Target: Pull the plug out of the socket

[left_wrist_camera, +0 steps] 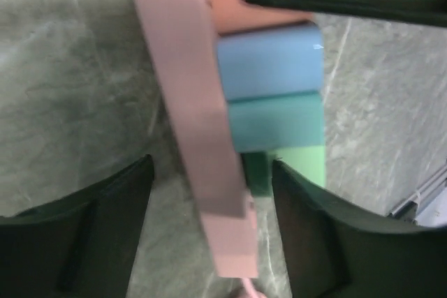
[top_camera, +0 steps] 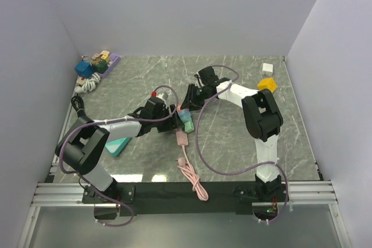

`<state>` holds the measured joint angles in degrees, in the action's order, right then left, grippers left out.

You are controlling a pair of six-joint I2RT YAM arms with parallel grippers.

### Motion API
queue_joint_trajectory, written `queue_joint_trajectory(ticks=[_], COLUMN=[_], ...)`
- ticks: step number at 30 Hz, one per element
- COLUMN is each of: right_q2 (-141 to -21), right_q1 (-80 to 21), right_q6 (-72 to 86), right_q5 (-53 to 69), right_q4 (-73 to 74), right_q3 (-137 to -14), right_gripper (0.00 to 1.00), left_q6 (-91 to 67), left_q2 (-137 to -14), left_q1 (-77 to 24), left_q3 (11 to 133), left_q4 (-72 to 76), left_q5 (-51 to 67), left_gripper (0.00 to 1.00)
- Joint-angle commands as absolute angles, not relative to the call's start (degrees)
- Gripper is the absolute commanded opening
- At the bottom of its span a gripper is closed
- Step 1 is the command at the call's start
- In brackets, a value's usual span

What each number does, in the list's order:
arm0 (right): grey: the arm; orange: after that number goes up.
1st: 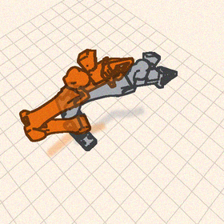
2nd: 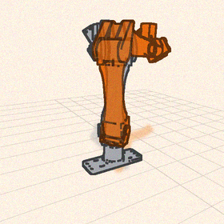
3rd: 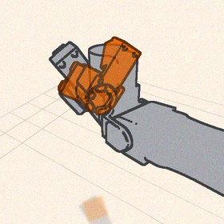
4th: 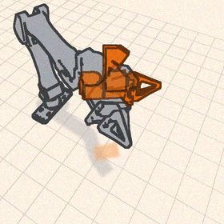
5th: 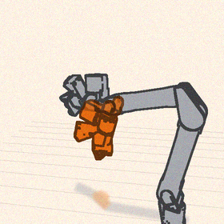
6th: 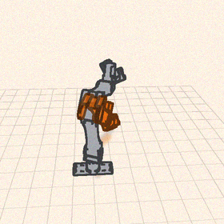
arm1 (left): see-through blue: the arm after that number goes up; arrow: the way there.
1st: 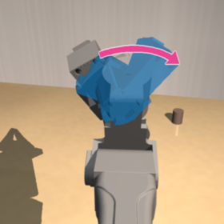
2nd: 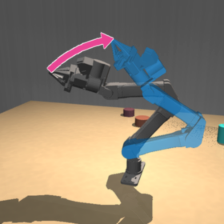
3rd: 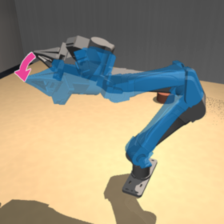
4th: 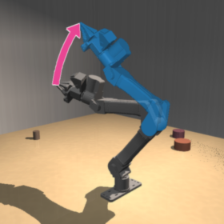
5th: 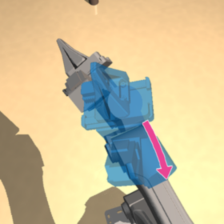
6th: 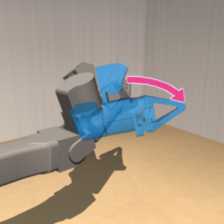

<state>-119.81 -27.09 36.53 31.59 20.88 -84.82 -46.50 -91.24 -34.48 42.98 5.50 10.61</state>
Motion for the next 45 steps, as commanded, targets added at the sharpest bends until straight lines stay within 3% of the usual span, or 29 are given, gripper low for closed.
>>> queue_joint_trajectory(ticks=[1,5,7,11,16,28,31,38,45], right_q2=[-116.5,-116.3,-116.4,-116.0,-113.8,-115.0,-113.2,-98.9,-98.0], right_q1=[-26.6,-25.3,-25.1,-23.5,-17.4,-10.5,-9.8,-21.5,-21.2], right_q6=[37.9,38.1,37.6,37.4,34.8,21.5,25.2,46.0,42.5], right_q5=[35.1,37.1,38.2,38.9,42.3,46.6,45.4,31.0,27.8], right_q4=[23.4,23.4,23.7,24.5,25.9,44.4,40.5,14.4,20.3], right_q3=[-83.6,-83.5,-83.7,-83.8,-83.8,-93.5,-90.9,-69.0,-72.1], right_gripper=[0.0,0.0,0.0,0.0,0.0,0.0,0.0,0.0,0.0], left_q6=[-42.9,-43.0,-43.2,-43.8,-44.6,-47.1,-47.2,-48.1,-48.3], left_q2=[-93.7,-94.0,-94.2,-95.1,-95.4,-97.0,-96.9,-97.3,-95.7], left_q1=[-34.8,-34.9,-35.0,-35.4,-35.5,-35.9,-36.1,-36.4,-36.5], left_q3=[43.7,42.0,41.7,42.8,41.8,40.0,40.8,45.2,50.2], left_q4=[6.4,8.3,8.5,5.4,3.3,2.4,1.6,0.2,-2.8], left_q5=[9.4,10.0,9.9,6.8,3.7,2.5,2.3,2.8,2.1], left_gripper=[0.68,0.43,0.37,0.01,0.01,0.01,0.01,0.01,0.0])
